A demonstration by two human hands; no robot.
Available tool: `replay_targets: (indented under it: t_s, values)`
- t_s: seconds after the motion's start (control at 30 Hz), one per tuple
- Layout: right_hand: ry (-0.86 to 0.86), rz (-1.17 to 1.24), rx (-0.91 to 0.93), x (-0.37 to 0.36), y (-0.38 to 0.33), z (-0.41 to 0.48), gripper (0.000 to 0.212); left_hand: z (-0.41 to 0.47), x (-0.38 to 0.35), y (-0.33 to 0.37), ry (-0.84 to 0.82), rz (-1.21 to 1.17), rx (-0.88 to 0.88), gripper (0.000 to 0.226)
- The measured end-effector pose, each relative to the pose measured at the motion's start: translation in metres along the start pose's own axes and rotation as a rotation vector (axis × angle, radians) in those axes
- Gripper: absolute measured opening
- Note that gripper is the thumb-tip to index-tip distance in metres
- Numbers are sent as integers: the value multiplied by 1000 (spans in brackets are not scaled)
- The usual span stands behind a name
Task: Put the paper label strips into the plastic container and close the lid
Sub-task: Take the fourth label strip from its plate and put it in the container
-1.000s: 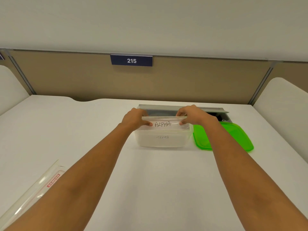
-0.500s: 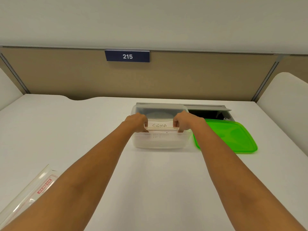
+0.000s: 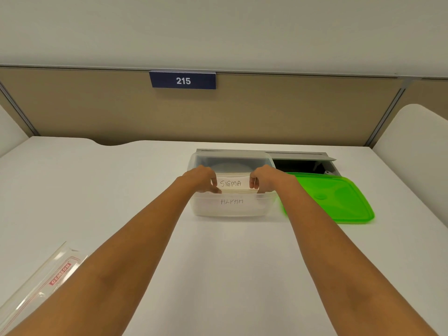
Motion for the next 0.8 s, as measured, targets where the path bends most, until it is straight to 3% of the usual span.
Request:
replay_targets:
  t_s: [0.23, 0.47, 0.8]
  values:
    - [49, 15, -15, 2, -4, -11, 27, -17, 6, 11, 125, -91, 18, 49]
    - [187, 107, -50, 7, -12, -45, 31, -53, 11, 12, 287, -20, 6, 50]
    - [353, 71, -99, -4, -43, -105, 39, -125, 1, 1, 345, 122, -117, 49]
Point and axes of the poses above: each hand's wrist, its own z-axis towards the middle knuckle, its own x-axis out of the back of the hand, y = z × x, the point moved 7 cm from there along z, towards the middle knuckle, and after that the axes turned 3 degrees about -x, right-handed, at the moved point
